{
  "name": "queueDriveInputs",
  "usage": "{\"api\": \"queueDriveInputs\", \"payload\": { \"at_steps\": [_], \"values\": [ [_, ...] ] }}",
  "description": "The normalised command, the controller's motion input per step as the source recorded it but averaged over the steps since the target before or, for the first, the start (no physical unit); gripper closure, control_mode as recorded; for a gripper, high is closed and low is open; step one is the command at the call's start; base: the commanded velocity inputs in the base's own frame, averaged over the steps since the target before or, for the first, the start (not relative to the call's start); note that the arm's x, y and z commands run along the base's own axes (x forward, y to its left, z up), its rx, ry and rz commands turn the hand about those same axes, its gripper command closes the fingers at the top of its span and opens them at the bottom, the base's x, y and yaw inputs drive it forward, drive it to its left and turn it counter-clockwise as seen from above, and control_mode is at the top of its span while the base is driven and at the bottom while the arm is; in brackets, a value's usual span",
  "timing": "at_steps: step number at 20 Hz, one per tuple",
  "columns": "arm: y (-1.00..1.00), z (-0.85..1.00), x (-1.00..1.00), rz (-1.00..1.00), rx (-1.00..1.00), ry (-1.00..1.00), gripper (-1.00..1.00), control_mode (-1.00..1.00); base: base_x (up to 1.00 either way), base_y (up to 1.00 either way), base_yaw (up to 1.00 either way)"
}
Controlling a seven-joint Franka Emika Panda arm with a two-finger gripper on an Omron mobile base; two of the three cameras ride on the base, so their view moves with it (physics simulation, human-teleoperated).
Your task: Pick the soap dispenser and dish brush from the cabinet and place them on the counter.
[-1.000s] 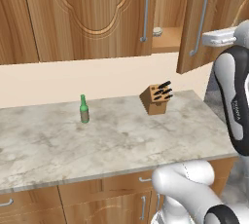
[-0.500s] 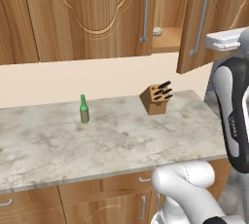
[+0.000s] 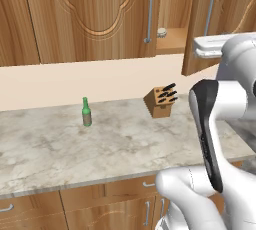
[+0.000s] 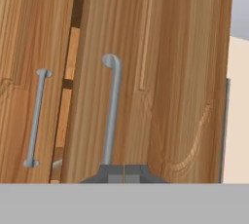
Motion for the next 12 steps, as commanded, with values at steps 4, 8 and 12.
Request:
{"api": "queueDriveInputs", "payload": {
  "at_steps": [4, 8, 12],
  "values": [
    [0.38, 0.0, -0.09, -0.19, 0.0, -0.13, -1.0, -1.0, 0.0, 0.0, 0.0],
    [0.35, 0.0, -0.07, -0.17, 0.0, -0.11, -1.0, -1.0, 0.0, 0.0, 0.0],
    [0.26, 0.0, 0.03, -0.15, 0.0, -0.02, -1.0, -1.0, 0.0, 0.0, 0.0]
  ]
}}
